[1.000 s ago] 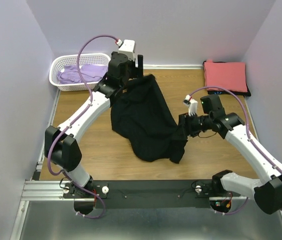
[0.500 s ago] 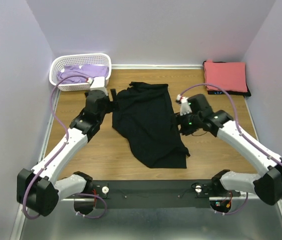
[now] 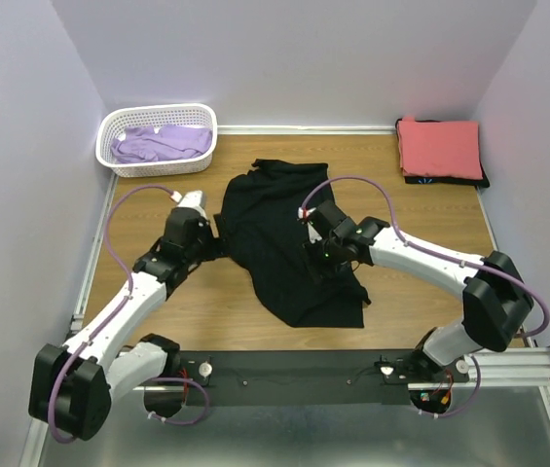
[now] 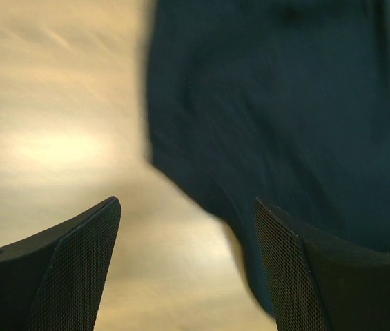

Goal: Fold and stack the t-shirts
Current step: Flatten the tshirt out

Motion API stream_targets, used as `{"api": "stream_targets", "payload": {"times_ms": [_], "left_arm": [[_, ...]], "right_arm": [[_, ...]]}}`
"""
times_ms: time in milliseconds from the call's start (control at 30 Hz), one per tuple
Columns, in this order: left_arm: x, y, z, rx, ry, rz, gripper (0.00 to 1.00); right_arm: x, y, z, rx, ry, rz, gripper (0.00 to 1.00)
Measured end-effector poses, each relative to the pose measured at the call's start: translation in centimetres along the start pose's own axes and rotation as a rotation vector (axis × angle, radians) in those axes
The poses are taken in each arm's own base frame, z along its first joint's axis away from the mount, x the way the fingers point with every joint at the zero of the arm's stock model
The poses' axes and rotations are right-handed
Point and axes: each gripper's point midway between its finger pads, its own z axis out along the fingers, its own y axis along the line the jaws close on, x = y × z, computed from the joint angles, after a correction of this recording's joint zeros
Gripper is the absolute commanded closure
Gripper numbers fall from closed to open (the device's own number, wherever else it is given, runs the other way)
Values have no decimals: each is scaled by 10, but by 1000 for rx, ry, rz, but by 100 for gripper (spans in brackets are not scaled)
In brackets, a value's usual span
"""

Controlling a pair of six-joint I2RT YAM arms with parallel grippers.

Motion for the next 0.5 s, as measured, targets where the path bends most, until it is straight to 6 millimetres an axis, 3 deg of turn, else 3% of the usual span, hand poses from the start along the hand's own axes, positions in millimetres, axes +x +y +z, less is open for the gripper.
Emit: {"api": "stream_targets", "payload": {"times_ms": [67, 233, 367, 500], "left_arm": [[33, -20, 0, 72, 100, 8, 15], [85, -52, 3, 168, 285, 56, 15], [116, -57, 10, 158, 405, 89, 15], [132, -67, 17, 156, 473, 127, 19]], "right_arm": [[-4, -11, 1, 66, -22, 12, 35], [-11, -38, 1, 201, -55, 52, 35], [-18, -64, -1, 277, -82, 108, 34], [-24, -87, -4, 324, -109, 163, 34]]}}
